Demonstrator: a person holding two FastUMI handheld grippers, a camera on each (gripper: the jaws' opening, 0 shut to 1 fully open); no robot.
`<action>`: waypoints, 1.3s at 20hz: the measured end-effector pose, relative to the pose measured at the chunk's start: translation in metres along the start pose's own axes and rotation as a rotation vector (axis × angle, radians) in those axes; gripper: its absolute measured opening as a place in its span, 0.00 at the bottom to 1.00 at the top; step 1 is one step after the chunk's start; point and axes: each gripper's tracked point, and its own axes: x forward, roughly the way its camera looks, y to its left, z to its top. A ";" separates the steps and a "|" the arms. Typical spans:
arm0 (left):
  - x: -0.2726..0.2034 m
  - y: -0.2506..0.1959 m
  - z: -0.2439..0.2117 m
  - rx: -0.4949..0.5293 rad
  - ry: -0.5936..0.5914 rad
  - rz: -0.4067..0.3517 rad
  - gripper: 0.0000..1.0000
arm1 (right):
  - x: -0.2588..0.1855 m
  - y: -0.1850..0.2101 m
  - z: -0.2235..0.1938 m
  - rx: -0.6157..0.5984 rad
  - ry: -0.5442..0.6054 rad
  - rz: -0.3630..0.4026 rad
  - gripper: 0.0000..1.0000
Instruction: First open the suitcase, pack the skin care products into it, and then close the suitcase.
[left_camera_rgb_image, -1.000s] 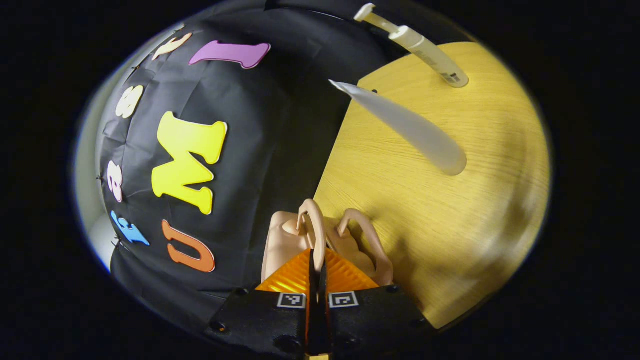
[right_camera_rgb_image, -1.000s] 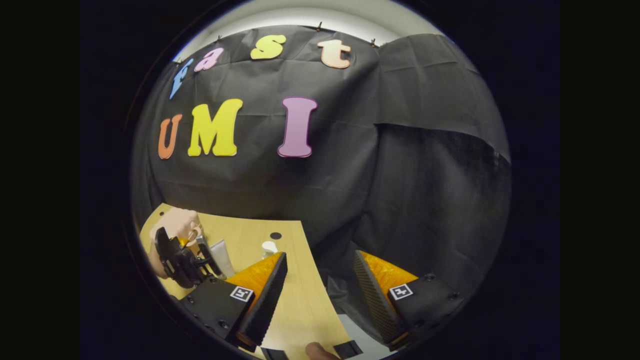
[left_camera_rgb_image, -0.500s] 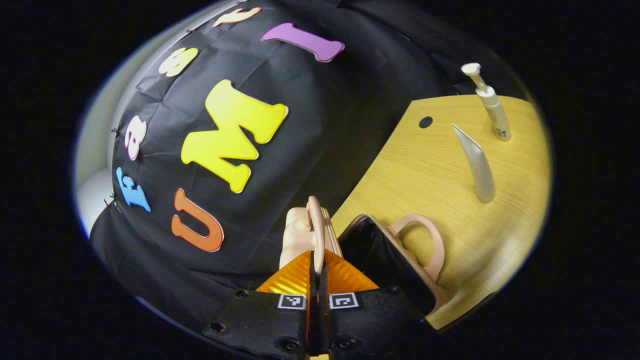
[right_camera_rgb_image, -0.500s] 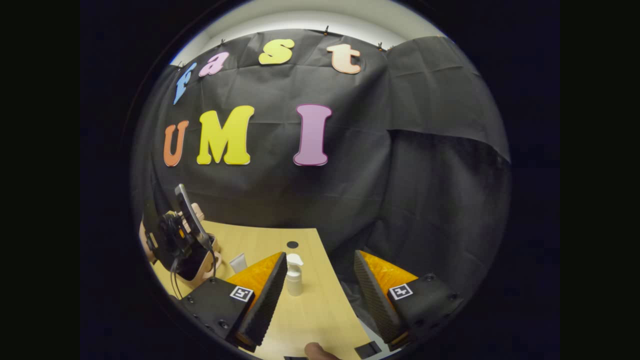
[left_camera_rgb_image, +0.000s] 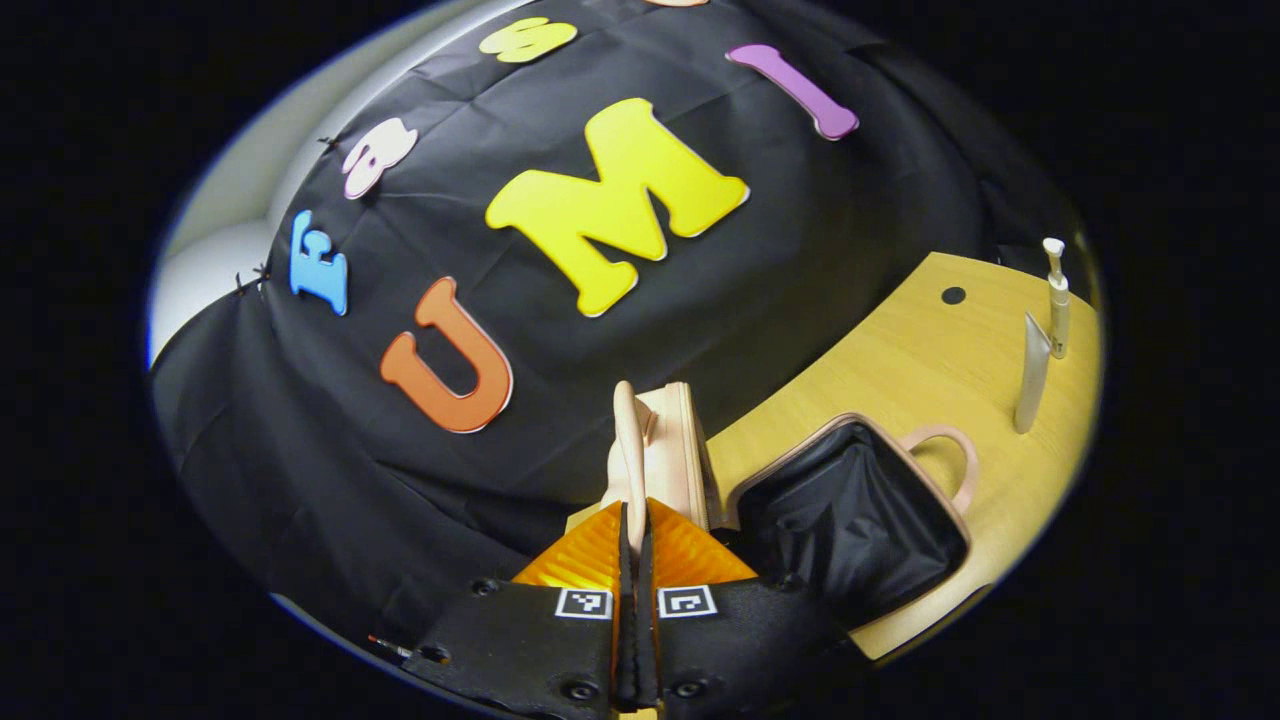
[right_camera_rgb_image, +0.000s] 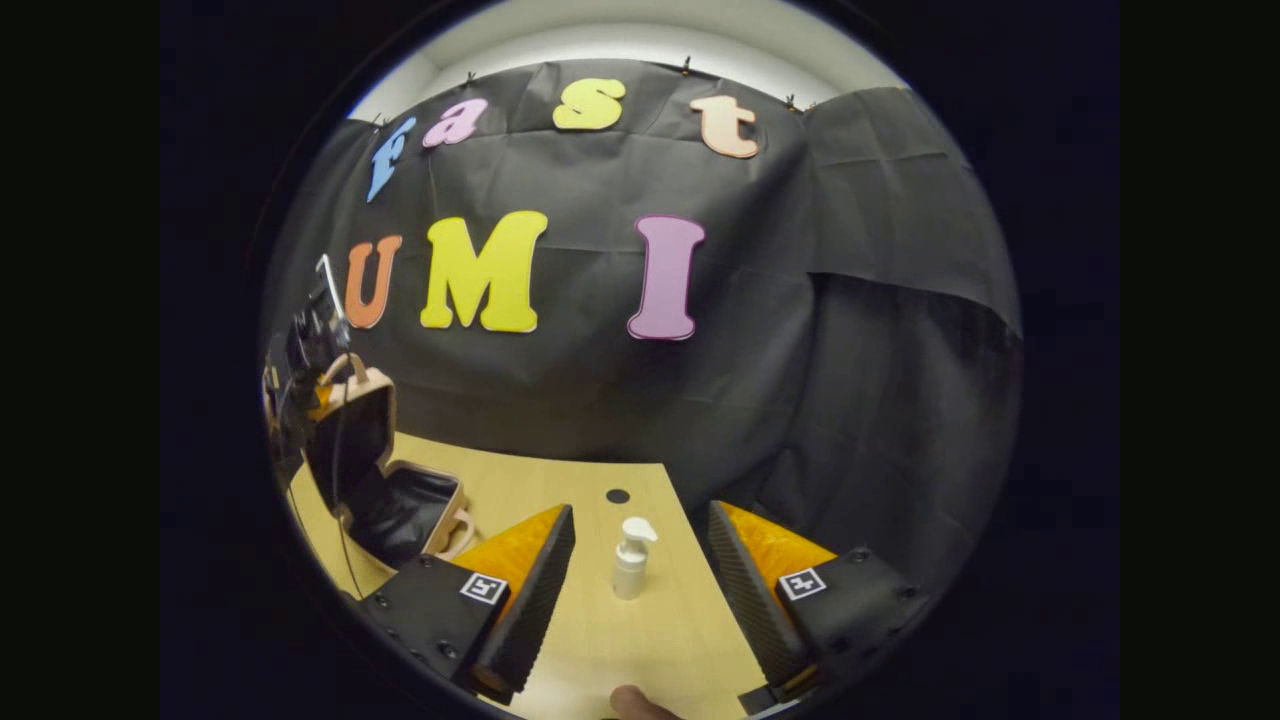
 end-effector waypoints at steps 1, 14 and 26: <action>0.004 0.012 -0.011 -0.017 0.010 0.013 0.03 | 0.000 0.005 0.000 -0.002 0.003 0.004 0.80; 0.074 0.102 -0.118 0.067 0.016 0.039 0.04 | -0.021 0.070 -0.007 -0.072 0.044 0.035 0.80; 0.120 0.099 -0.257 -0.080 0.234 -0.091 0.04 | -0.018 0.078 -0.027 -0.142 0.143 0.005 0.80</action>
